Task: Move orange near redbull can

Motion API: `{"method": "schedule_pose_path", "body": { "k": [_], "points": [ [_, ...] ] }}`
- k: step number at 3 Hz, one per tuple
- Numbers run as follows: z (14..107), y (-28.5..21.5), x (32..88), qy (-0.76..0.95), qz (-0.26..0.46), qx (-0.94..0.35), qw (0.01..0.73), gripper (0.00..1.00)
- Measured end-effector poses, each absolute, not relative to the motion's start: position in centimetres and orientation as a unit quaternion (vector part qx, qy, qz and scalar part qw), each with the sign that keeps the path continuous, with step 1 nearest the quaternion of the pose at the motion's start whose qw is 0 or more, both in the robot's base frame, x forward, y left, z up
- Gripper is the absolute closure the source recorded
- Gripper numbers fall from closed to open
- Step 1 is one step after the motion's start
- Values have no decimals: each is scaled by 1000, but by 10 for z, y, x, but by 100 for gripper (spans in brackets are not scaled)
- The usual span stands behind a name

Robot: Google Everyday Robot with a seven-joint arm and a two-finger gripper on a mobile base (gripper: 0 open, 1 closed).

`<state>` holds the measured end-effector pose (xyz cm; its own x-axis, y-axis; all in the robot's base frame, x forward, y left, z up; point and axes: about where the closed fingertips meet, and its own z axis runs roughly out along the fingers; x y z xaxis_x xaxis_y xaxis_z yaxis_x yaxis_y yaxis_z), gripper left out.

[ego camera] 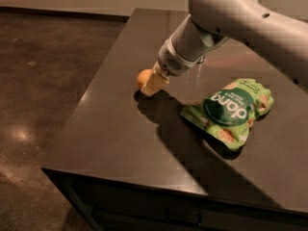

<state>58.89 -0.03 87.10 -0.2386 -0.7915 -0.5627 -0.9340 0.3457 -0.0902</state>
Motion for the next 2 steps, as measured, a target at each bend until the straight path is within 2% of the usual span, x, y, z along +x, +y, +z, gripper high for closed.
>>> {"method": "schedule_pose_path", "body": {
  "k": [2],
  "points": [
    [874, -73, 638, 819, 93, -494, 278, 100]
  ]
}}
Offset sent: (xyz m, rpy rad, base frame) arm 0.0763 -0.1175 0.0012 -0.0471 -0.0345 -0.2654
